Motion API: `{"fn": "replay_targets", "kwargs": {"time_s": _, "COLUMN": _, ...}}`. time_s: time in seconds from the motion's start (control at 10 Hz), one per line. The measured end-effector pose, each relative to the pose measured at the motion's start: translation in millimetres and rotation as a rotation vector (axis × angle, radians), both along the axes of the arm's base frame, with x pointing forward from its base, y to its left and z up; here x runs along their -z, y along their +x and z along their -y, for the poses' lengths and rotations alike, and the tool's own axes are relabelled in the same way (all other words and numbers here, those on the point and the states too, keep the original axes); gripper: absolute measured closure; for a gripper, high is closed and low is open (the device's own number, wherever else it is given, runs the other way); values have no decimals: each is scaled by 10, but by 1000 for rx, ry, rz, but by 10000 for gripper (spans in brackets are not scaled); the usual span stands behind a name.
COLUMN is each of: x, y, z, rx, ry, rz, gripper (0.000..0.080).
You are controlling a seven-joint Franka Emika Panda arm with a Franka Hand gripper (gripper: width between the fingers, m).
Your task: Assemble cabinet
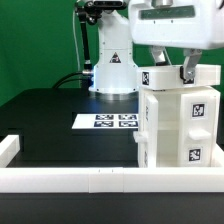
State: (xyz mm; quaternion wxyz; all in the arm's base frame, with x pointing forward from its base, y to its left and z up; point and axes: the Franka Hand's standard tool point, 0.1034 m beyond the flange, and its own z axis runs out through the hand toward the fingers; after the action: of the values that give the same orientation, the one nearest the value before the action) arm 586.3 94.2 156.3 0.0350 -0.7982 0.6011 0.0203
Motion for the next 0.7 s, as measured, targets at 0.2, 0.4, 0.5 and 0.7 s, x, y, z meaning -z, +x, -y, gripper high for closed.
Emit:
{"fn": "replay_targets", "kwargs": {"time_s": 0.2, "x": 5, "y": 10, "z": 36, "rx": 281, "ry": 69, "rz": 43, "gripper": 243}}
{"fn": "replay_targets", "kwargs": {"time_s": 0.4, "x": 8, "y": 5, "z": 28, "rx": 363, "ry": 83, "rz": 37, "gripper": 205}}
{"fn": "replay_targets", "kwargs": {"time_s": 0.5, "x": 14, "y": 2, "z": 21, "rx": 358, "ry": 83, "rz": 37, "gripper": 205}}
{"fn": "replay_targets", "kwargs": {"time_s": 0.7, "x": 16, "y": 1, "z": 18, "rx": 348, "ry": 82, "rz": 38, "gripper": 164}}
